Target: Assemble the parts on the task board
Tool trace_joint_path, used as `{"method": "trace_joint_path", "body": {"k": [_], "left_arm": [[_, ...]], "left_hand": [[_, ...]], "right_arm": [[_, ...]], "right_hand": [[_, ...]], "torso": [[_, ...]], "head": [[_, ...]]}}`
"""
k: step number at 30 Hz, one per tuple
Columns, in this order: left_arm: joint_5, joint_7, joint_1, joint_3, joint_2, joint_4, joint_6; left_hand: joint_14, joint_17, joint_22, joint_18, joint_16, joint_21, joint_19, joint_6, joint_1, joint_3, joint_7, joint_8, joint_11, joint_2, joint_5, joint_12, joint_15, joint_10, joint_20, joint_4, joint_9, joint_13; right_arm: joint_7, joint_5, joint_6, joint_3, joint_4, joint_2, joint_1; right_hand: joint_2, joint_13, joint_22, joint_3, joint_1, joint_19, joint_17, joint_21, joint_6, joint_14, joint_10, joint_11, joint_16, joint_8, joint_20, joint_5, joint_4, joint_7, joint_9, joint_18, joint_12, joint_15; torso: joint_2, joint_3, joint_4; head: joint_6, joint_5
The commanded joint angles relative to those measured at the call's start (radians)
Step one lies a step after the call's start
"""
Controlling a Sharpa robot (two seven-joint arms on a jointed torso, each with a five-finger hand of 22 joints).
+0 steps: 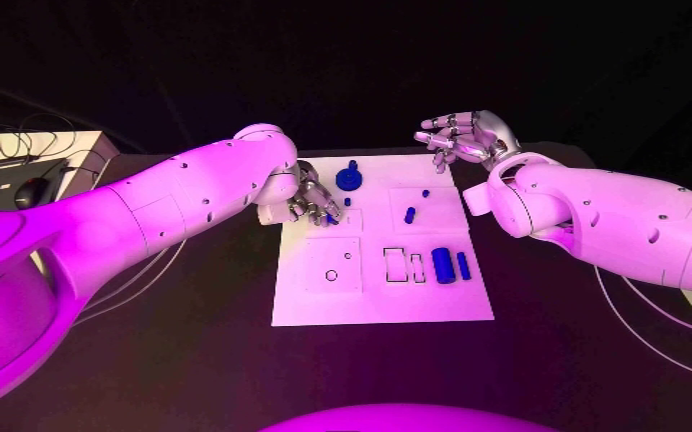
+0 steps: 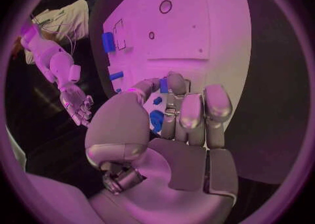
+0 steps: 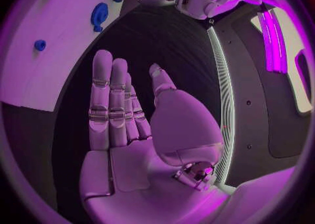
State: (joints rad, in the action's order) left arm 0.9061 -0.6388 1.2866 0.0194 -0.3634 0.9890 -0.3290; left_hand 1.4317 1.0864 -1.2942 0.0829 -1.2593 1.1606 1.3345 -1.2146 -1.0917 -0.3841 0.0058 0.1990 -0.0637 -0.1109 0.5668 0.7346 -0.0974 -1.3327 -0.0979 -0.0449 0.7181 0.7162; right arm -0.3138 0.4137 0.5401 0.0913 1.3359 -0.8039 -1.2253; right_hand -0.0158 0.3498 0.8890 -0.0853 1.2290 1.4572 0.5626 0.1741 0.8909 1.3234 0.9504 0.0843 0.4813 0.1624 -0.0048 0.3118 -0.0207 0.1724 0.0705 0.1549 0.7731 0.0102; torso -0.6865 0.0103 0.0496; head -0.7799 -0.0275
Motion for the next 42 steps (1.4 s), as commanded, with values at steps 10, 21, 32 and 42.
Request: {"method": "trace_joint_path", "body": {"k": [10, 21, 32, 42], "left_arm": [[0.004, 0.01, 0.0, 0.001, 0.006, 0.004, -0.036], [0.007, 0.006, 0.0, 0.001, 0.009, -0.002, -0.051], [0.006, -0.01, 0.0, 0.001, 0.028, -0.024, -0.051], [-0.018, -0.033, 0.0, 0.001, 0.042, -0.043, -0.058]], "left_hand": [[-0.003, 0.0, 0.001, -0.013, -0.005, 0.004, 0.0, -0.002, -0.029, -0.158, -0.003, -0.002, -0.008, 0.015, 0.001, 0.002, -0.004, -0.001, -0.003, 0.153, 0.001, -0.001], [-0.004, 0.002, -0.001, -0.016, -0.008, 0.009, 0.001, -0.005, -0.034, -0.157, -0.004, -0.003, -0.008, 0.011, 0.002, 0.003, -0.003, -0.002, -0.005, 0.155, 0.0, -0.002], [-0.004, 0.002, 0.001, -0.016, -0.008, 0.007, -0.001, -0.005, -0.033, -0.156, -0.003, -0.006, -0.008, 0.014, 0.0, 0.003, -0.004, -0.002, -0.007, 0.15, -0.001, -0.002], [-0.003, 0.002, 0.004, -0.013, -0.009, 0.006, -0.002, -0.005, -0.025, -0.117, -0.005, -0.006, -0.008, 0.034, 0.001, 0.01, -0.002, -0.001, 0.0, 0.156, 0.0, 0.002]], "right_arm": [[-0.012, 0.004, -0.001, 0.0, -0.001, 0.003, 0.0], [-0.012, 0.004, -0.002, 0.0, -0.004, 0.006, 0.0], [-0.012, 0.004, -0.004, 0.0, -0.004, 0.008, 0.0], [-0.011, 0.005, -0.006, 0.0, -0.005, 0.009, 0.0]], "right_hand": [[-0.002, -0.002, -0.001, 0.006, -0.004, -0.004, -0.001, -0.001, -0.001, -0.008, -0.006, -0.002, 0.005, 0.006, -0.002, 0.003, -0.001, 0.008, 0.0, 0.011, 0.004, -0.001], [-0.002, -0.003, -0.001, 0.006, -0.005, -0.004, -0.001, 0.001, -0.001, -0.007, -0.005, -0.002, 0.009, 0.006, -0.002, 0.003, 0.0, 0.007, 0.0, 0.011, 0.005, -0.002], [-0.002, -0.003, -0.001, 0.006, -0.005, -0.004, -0.001, 0.001, -0.001, -0.007, -0.005, -0.002, 0.009, 0.006, -0.002, 0.003, 0.0, 0.007, 0.0, 0.011, 0.005, -0.002], [-0.002, -0.005, -0.001, 0.007, -0.004, -0.003, -0.002, 0.004, -0.001, -0.008, -0.004, -0.003, 0.012, 0.007, -0.002, 0.004, -0.001, 0.007, 0.0, 0.011, 0.007, -0.002]], "torso": [[-0.001, 0.0008, 0.0], [0.0, 0.0006, 0.0001], [-0.001, -0.0003, -0.0007], [-0.001, 0.0007, 0.0]], "head": [[0.0, 0.001], [0.001, 0.002], [0.001, 0.002], [0.0, 0.001]]}}
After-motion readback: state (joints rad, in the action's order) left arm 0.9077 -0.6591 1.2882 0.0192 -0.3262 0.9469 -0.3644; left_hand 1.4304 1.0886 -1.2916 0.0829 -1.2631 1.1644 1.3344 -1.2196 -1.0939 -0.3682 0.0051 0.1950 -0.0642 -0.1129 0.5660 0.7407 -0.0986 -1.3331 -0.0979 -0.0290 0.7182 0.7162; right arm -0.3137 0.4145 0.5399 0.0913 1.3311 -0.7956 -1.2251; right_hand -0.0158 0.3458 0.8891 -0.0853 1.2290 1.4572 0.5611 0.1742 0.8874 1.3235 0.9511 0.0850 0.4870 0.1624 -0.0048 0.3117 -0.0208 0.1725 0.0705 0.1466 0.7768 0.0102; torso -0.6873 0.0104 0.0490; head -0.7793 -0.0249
